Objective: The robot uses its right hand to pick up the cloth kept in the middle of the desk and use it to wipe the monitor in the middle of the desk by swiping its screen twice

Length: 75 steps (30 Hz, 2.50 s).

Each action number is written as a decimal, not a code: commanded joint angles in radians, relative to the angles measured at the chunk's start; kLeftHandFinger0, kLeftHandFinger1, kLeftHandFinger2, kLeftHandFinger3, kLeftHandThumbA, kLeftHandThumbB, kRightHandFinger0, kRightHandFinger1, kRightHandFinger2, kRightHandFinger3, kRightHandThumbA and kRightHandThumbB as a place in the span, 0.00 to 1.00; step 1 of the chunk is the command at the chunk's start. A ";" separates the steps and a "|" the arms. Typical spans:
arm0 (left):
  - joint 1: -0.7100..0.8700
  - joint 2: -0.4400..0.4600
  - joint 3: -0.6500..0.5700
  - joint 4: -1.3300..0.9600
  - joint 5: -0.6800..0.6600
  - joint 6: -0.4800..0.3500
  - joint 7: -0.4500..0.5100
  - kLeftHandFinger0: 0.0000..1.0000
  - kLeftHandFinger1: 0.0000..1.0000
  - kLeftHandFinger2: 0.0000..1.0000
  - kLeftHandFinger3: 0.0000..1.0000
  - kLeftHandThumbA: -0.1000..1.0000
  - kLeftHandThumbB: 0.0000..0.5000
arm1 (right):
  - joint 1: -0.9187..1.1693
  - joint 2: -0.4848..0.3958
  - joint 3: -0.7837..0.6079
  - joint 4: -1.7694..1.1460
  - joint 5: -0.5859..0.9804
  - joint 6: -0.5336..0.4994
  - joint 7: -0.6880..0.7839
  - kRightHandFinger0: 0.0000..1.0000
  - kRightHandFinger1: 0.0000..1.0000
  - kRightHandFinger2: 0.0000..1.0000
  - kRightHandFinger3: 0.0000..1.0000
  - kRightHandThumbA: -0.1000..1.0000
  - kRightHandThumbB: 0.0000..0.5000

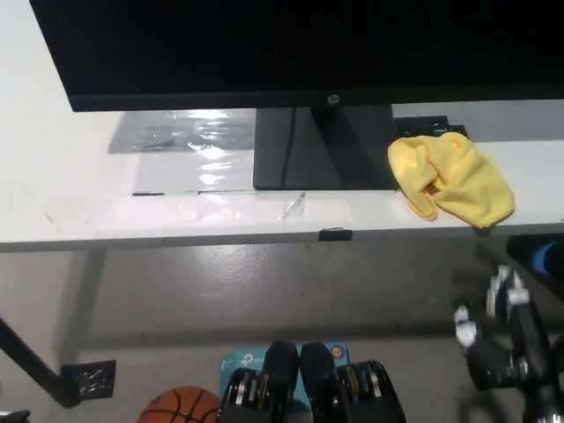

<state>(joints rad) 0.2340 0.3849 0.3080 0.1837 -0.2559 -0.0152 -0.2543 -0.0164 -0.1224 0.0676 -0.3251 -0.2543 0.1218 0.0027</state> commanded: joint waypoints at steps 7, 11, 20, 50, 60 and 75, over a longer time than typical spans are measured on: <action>0.000 0.023 0.007 -0.025 -0.004 -0.018 -0.004 0.48 0.51 0.64 0.79 0.04 0.15 | -0.273 -0.091 0.089 -0.124 -0.194 0.297 0.138 1.00 1.00 1.00 1.00 0.70 0.64; -0.002 0.028 0.004 -0.018 0.003 -0.024 -0.007 0.48 0.51 0.63 0.79 0.06 0.16 | -0.345 -0.099 0.096 -0.111 -0.225 0.336 0.143 1.00 1.00 1.00 1.00 0.71 0.71; 0.016 0.021 0.013 -0.035 -0.015 -0.003 -0.006 0.48 0.49 0.62 0.78 0.03 0.17 | -0.469 -0.121 0.099 0.069 -0.233 0.336 0.149 1.00 1.00 1.00 1.00 0.65 0.75; 0.039 0.033 0.041 -0.047 -0.015 -0.013 -0.004 0.52 0.55 0.68 0.81 0.08 0.18 | -0.653 -0.175 0.124 0.729 -0.185 0.022 0.055 1.00 1.00 1.00 1.00 0.39 0.40; 0.045 0.026 0.047 -0.046 -0.033 -0.026 -0.017 0.49 0.52 0.64 0.80 0.09 0.18 | -0.621 -0.160 0.123 0.711 -0.220 -0.209 -0.086 0.00 0.20 0.31 0.73 0.08 0.00; 0.078 0.034 0.034 -0.079 -0.038 -0.033 -0.050 0.53 0.55 0.70 0.86 0.16 0.21 | -0.559 -0.147 0.130 0.720 -0.344 -0.262 -0.280 0.00 0.25 0.57 0.07 0.00 0.04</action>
<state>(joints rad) 0.2922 0.3858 0.3376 0.1444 -0.2771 -0.0203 -0.2790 -0.5622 -0.2725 0.1923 0.4036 -0.5314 -0.0740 -0.1588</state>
